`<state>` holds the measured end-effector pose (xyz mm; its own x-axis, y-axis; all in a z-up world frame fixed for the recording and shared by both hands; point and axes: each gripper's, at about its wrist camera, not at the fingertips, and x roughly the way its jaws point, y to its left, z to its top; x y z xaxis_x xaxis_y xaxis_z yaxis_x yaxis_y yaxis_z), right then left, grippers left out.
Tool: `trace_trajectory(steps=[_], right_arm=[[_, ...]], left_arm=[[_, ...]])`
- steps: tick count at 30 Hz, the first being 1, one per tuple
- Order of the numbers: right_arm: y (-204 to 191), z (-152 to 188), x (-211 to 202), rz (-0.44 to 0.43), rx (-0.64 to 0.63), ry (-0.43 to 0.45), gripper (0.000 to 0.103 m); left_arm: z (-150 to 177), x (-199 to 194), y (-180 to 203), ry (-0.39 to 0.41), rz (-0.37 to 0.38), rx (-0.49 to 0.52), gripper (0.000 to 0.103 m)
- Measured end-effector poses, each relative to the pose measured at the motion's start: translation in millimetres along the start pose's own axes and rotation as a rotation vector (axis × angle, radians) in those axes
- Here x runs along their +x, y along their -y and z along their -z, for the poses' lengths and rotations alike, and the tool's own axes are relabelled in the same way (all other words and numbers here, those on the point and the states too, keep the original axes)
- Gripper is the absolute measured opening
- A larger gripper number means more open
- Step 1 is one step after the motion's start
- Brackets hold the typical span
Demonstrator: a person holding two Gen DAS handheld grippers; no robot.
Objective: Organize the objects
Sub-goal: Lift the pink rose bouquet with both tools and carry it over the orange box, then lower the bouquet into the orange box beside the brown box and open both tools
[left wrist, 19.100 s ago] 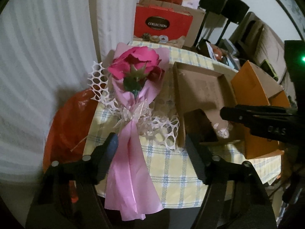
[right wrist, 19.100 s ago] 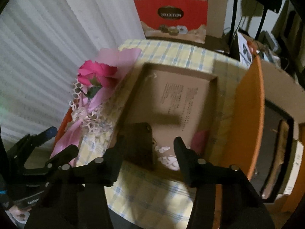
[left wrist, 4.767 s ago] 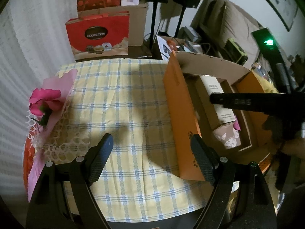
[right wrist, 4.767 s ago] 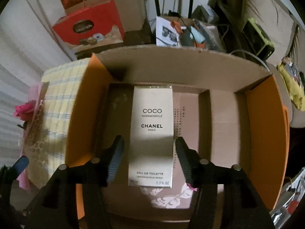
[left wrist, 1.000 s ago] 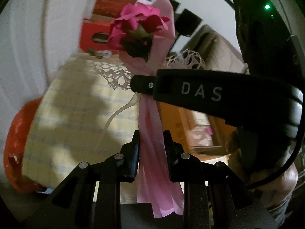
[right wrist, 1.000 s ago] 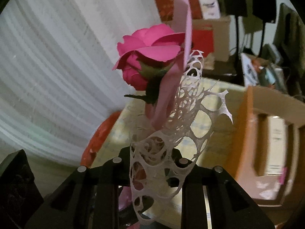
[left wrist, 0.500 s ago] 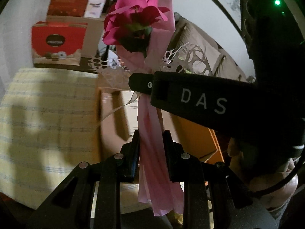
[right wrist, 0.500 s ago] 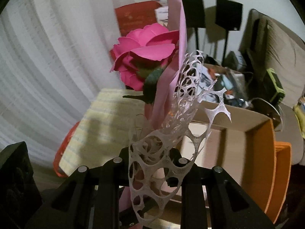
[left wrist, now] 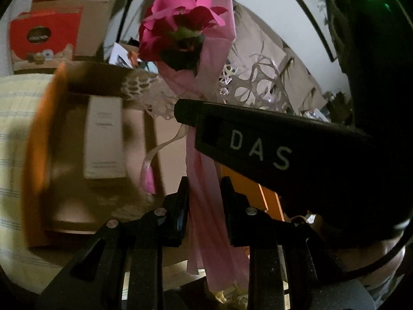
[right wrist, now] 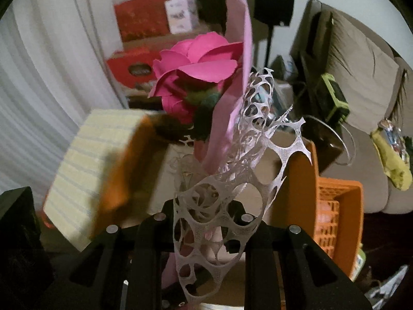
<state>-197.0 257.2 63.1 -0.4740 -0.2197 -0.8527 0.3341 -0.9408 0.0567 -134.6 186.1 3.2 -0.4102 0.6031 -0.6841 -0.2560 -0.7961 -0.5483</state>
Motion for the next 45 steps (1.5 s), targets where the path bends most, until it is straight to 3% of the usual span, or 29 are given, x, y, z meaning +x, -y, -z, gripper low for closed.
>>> trace_trajectory(steps=[8, 12, 18, 27, 31, 33, 37, 45], right_arm=[[30, 12, 17, 0.082, -0.024, -0.024, 0.02], [37, 7, 24, 0.117, -0.049, -0.03, 0.02], [42, 6, 23, 0.148, -0.136, -0.059, 0.019], [30, 11, 22, 0.177, -0.342, -0.143, 0.018], [35, 19, 27, 0.054, -0.344, -0.139, 0.019], [36, 23, 35, 0.016, -0.338, -0.138, 0.018], [35, 36, 58, 0.085, -0.401, -0.15, 0.02], [56, 33, 53, 0.054, -0.257, -0.089, 0.032]], left_arm=[[-2, 29, 17, -0.028, -0.014, 0.025, 0.028], [-6, 29, 9, -0.035, -0.009, 0.003, 0.053], [-8, 3, -2, -0.006, -0.01, 0.027, 0.06], [-27, -45, -47, 0.069, -0.083, -0.018, 0.06], [-35, -52, -70, 0.075, -0.109, -0.044, 0.06], [-23, -61, -69, 0.075, -0.121, -0.047, 0.06], [-15, -67, -75, 0.072, -0.132, -0.051, 0.06], [-8, -66, -80, 0.063, -0.148, -0.035, 0.06]])
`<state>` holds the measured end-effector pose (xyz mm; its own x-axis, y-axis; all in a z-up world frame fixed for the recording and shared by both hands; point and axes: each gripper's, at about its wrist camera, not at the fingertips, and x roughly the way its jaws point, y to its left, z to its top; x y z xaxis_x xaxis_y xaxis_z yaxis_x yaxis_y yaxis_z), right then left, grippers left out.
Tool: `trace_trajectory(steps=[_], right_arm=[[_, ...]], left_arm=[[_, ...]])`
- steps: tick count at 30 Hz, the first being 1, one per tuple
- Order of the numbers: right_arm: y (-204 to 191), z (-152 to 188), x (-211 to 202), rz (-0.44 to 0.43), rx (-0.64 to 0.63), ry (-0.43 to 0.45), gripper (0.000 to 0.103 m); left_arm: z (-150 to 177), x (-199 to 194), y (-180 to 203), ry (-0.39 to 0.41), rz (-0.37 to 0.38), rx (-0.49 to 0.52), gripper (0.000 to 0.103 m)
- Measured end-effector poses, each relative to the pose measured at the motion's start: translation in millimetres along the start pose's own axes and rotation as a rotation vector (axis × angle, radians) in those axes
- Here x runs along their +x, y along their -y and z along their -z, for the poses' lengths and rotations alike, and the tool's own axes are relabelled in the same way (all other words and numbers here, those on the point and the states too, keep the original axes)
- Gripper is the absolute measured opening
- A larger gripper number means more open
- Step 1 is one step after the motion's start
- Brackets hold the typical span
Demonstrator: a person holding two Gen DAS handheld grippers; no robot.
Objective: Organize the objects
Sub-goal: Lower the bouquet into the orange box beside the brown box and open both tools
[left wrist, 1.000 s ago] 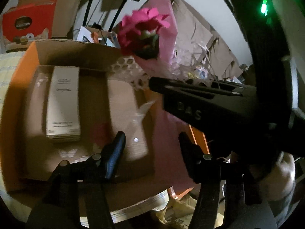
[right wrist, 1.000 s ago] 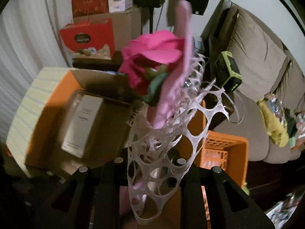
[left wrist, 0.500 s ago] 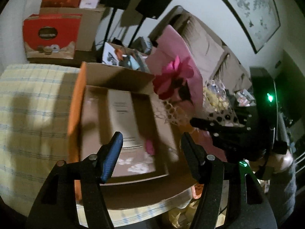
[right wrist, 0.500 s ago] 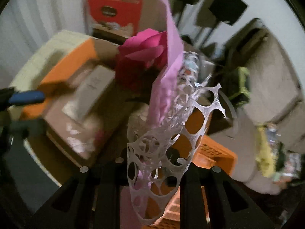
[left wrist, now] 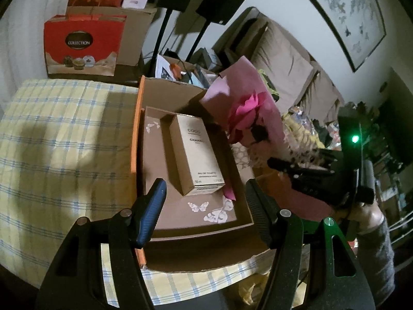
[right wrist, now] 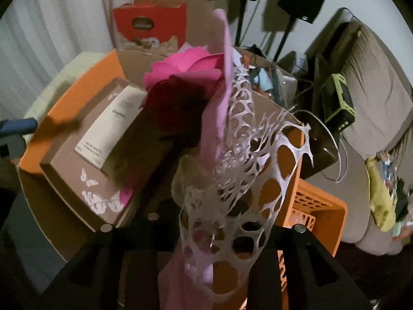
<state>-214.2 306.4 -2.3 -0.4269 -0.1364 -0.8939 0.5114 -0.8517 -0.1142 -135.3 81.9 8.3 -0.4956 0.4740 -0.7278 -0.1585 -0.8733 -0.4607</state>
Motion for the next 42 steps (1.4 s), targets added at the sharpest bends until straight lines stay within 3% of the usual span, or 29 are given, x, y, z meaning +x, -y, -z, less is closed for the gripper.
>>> trace_trajectory(steps=[3, 11, 13, 20, 22, 26, 31, 35, 39, 42], right_arm=[[2, 0, -7, 0.048, 0.054, 0.026, 0.039], [17, 3, -27, 0.019, 0.153, 0.103, 0.039], [18, 6, -26, 0.006, 0.16, 0.113, 0.027], [10, 9, -16, 0.044, 0.141, 0.097, 0.028], [6, 10, -17, 0.094, 0.128, 0.089, 0.041], [-7, 11, -29, 0.168, 0.11, 0.123, 0.046], [-20, 12, -53, 0.275, 0.14, 0.193, 0.064], [-31, 15, -83, 0.324, 0.169, 0.286, 0.072], [-47, 21, -110, 0.286, 0.207, 0.363, 0.079], [-64, 30, -118, 0.265, 0.241, 0.383, 0.081]], left_arm=[[2, 0, -3, -0.007, -0.01, 0.009, 0.06], [6, 5, -9, -0.036, -0.036, 0.033, 0.048], [8, 5, -8, -0.037, -0.035, 0.036, 0.048], [10, 3, -5, -0.039, -0.049, 0.048, 0.048], [10, 2, -4, -0.036, -0.063, 0.051, 0.05], [8, -4, -5, -0.009, -0.095, 0.062, 0.058], [8, -15, -7, 0.021, -0.131, 0.081, 0.067], [9, -25, -9, 0.04, -0.148, 0.083, 0.067], [11, -36, -11, 0.074, -0.177, 0.089, 0.082], [14, -44, -13, 0.095, -0.205, 0.103, 0.082]])
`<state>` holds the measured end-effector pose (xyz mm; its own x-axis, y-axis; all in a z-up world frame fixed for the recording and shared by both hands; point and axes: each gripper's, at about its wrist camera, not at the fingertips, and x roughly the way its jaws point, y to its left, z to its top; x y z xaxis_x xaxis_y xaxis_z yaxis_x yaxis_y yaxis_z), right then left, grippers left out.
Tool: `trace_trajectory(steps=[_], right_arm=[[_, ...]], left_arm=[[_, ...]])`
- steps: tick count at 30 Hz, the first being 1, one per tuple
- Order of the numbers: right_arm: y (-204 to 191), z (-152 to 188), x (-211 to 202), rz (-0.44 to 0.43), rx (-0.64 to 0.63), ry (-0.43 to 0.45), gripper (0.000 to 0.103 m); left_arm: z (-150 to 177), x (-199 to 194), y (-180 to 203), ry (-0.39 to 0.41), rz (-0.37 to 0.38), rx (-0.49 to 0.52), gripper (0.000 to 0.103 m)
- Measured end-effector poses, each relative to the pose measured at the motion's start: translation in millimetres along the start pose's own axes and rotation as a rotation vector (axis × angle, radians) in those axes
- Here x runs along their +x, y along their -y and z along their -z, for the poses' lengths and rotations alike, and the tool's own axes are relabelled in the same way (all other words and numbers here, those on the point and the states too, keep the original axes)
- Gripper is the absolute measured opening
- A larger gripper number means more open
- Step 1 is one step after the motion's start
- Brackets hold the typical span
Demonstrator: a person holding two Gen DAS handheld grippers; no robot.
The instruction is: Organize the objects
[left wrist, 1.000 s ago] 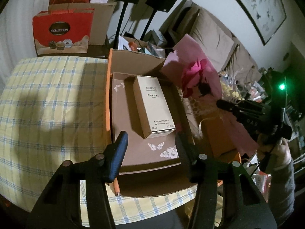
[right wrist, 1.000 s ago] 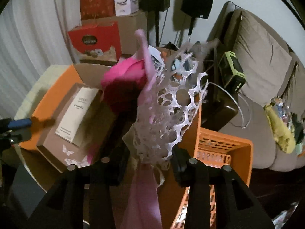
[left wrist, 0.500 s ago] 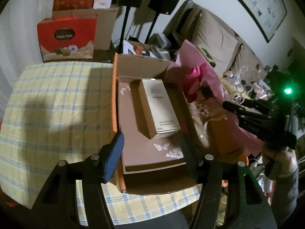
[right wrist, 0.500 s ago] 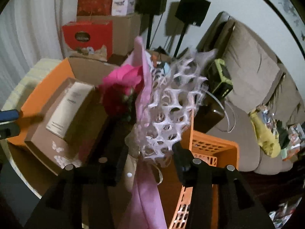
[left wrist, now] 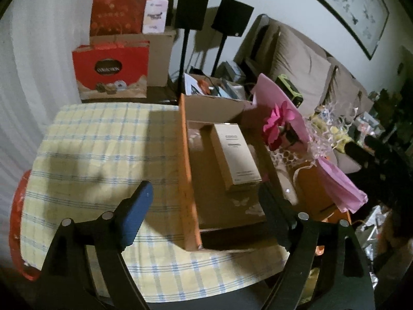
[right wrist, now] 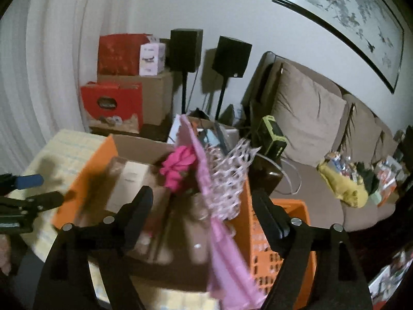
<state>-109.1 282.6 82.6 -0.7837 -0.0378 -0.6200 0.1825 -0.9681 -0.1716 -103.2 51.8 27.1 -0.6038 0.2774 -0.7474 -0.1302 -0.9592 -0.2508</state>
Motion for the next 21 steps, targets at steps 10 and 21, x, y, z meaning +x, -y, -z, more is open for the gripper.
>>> trace_trajectory(steps=[10, 21], right_arm=[[-28, 36, 5, -0.003, 0.077, -0.056, 0.081], [-40, 74, -18, 0.071, 0.14, -0.045, 0.083]], left_arm=[[23, -15, -7, 0.024, -0.056, 0.031, 0.092], [54, -25, 1, 0.047, -0.088, 0.047, 0.103]])
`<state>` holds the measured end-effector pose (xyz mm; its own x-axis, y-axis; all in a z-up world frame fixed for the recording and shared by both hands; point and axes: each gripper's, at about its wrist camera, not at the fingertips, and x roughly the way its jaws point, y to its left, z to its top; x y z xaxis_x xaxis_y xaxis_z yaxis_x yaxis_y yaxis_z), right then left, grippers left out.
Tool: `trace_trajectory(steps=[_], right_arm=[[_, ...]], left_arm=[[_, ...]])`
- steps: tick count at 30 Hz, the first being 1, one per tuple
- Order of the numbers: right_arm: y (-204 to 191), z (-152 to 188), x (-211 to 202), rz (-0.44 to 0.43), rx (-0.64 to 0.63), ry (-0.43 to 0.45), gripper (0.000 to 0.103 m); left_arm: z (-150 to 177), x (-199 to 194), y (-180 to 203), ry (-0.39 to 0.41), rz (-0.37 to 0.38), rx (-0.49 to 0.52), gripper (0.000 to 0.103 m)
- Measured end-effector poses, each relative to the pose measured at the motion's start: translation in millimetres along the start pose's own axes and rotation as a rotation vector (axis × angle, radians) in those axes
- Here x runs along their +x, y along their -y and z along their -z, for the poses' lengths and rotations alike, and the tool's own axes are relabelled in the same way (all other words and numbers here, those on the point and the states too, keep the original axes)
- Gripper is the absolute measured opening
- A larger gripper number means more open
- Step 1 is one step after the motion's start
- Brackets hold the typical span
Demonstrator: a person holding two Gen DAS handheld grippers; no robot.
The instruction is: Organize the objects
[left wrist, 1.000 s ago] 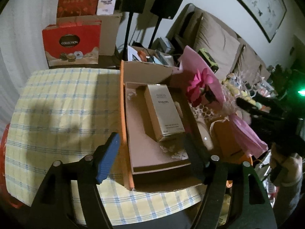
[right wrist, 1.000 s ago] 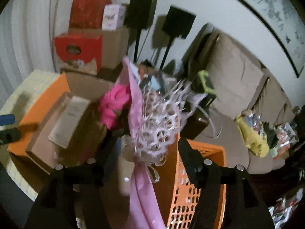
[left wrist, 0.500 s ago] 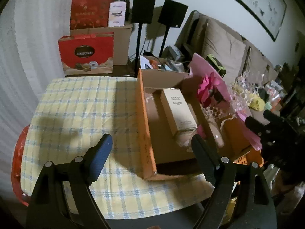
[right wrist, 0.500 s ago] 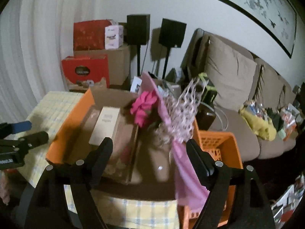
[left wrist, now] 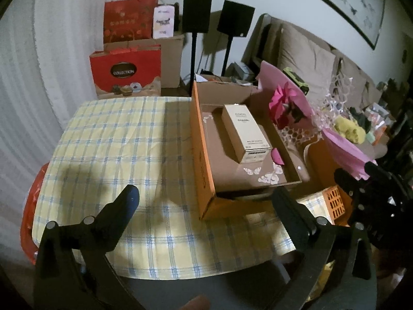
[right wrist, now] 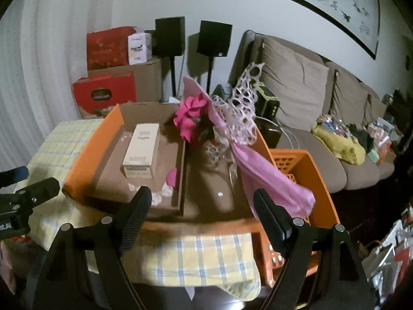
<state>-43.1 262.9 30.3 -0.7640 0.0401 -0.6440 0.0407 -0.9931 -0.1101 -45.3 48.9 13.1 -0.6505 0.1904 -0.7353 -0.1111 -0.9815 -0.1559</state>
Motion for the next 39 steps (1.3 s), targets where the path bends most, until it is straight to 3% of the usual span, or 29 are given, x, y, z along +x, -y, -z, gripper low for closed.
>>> trace_trajectory(steps=[17, 39], right_arm=[[-11, 29, -23, 0.006, 0.025, 0.033, 0.085], [-10, 36, -43, 0.027, 0.032, 0.048, 0.086]], left_arm=[[34, -9, -2, -0.024, -0.016, -0.011, 0.103], [43, -33, 4, 0.015, -0.021, -0.006, 0.103]])
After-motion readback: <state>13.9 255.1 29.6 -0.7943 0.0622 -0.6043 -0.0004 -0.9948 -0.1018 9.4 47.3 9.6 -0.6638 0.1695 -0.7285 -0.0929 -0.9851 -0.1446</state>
